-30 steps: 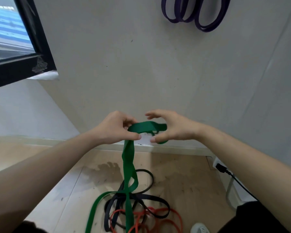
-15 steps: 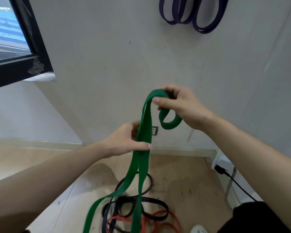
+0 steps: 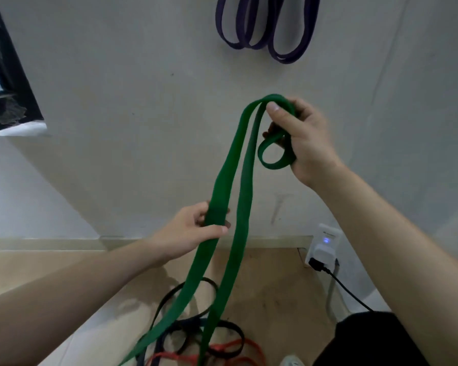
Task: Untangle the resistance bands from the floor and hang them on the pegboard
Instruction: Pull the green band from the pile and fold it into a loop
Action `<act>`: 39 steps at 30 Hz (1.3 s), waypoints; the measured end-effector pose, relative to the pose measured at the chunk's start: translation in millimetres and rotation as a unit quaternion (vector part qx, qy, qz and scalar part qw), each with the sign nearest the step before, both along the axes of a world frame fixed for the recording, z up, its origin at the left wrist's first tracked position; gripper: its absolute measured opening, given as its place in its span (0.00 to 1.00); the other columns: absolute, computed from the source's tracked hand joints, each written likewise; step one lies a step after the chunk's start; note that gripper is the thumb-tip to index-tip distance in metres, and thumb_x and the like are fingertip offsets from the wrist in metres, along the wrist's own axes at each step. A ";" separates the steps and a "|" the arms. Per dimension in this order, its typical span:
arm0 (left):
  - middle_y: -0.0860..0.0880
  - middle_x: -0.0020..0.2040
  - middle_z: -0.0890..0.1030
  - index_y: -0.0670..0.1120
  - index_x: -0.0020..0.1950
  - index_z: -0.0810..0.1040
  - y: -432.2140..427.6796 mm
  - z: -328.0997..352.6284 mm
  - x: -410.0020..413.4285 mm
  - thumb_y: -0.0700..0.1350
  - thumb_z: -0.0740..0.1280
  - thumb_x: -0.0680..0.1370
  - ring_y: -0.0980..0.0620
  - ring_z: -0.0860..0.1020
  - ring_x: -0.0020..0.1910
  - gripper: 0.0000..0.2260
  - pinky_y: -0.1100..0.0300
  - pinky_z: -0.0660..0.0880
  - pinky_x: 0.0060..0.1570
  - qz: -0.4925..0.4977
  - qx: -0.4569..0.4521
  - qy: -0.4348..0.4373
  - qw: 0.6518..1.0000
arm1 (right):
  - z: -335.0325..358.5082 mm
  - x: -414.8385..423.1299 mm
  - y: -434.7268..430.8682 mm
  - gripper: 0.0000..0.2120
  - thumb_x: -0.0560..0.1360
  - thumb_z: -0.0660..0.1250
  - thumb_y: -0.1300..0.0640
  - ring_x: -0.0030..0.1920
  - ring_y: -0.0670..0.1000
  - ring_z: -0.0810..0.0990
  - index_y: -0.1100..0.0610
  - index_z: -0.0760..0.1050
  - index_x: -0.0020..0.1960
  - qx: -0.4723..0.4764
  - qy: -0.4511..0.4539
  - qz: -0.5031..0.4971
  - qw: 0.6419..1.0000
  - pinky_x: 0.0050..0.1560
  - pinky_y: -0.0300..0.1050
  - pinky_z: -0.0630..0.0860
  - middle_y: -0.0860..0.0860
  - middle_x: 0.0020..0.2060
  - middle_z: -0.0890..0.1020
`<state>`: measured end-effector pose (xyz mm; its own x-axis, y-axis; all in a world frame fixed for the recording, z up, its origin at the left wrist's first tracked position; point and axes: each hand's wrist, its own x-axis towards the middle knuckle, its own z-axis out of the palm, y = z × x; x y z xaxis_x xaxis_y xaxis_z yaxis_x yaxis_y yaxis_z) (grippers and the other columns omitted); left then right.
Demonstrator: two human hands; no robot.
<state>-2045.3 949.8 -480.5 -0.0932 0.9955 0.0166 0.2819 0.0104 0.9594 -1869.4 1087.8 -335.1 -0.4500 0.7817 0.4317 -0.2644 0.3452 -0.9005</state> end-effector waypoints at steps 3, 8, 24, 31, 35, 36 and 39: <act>0.59 0.55 0.84 0.57 0.64 0.78 10.4 -0.1 9.7 0.54 0.75 0.73 0.61 0.82 0.54 0.19 0.60 0.80 0.56 0.026 0.048 0.042 0.998 | -4.4 -1.6 -1.4 0.01 0.76 0.72 0.59 0.37 0.45 0.78 0.55 0.81 0.48 0.034 -0.020 0.004 0.999 0.49 0.49 0.80 0.45 0.35 0.80; 0.58 0.55 0.80 0.57 0.71 0.71 29.0 -0.8 33.9 0.68 0.74 0.63 0.57 0.79 0.56 0.38 0.56 0.79 0.53 0.106 0.040 0.095 0.989 | -7.6 -2.9 -0.8 0.02 0.76 0.73 0.58 0.37 0.46 0.78 0.55 0.82 0.49 0.042 -0.021 0.007 0.999 0.48 0.47 0.80 0.47 0.38 0.81; 0.55 0.44 0.79 0.64 0.57 0.75 31.6 -17.5 8.1 0.40 0.73 0.76 0.56 0.80 0.41 0.20 0.55 0.80 0.43 0.125 0.128 0.113 0.977 | -34.3 29.9 50.9 0.04 0.78 0.71 0.54 0.35 0.47 0.77 0.54 0.80 0.47 -0.006 -0.040 -0.094 0.995 0.45 0.45 0.78 0.49 0.34 0.76; 0.49 0.47 0.83 0.58 0.61 0.77 16.3 8.6 -28.1 0.44 0.76 0.74 0.50 0.85 0.45 0.19 0.54 0.82 0.48 0.167 0.180 0.038 0.969 | -65.0 45.2 76.5 0.11 0.79 0.69 0.53 0.38 0.48 0.78 0.60 0.80 0.55 -0.054 -0.122 -0.065 0.989 0.46 0.45 0.78 0.51 0.36 0.77; 0.44 0.50 0.83 0.56 0.56 0.80 6.0 31.9 -38.3 0.44 0.73 0.76 0.45 0.85 0.45 0.12 0.56 0.84 0.47 0.193 0.211 0.001 0.958 | -82.9 53.4 80.8 0.07 0.77 0.73 0.54 0.41 0.49 0.81 0.56 0.82 0.51 0.027 -0.262 -0.011 0.965 0.47 0.43 0.79 0.52 0.38 0.82; 0.44 0.50 0.83 0.56 0.56 0.80 3.8 37.0 -38.9 0.43 0.73 0.77 0.45 0.85 0.45 0.11 0.59 0.83 0.47 0.199 0.219 -0.004 0.955 | -86.3 53.2 80.3 0.07 0.76 0.74 0.53 0.41 0.49 0.81 0.55 0.83 0.51 0.046 -0.310 0.010 0.950 0.47 0.43 0.78 0.52 0.38 0.82; 0.47 0.50 0.84 0.57 0.55 0.81 -1.2 47.7 -39.5 0.42 0.72 0.78 0.46 0.84 0.46 0.11 0.60 0.83 0.48 0.204 0.233 0.008 0.951 | -96.1 43.4 72.5 0.08 0.73 0.77 0.51 0.41 0.46 0.82 0.52 0.83 0.50 0.094 -0.449 0.066 0.886 0.48 0.43 0.77 0.49 0.40 0.84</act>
<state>-2084.9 948.6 -432.9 -0.4667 0.7607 0.4511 0.3595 -0.3029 0.8826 -1826.0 1160.4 -431.3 -0.7606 0.6485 -0.0296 0.4797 0.5308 -0.6986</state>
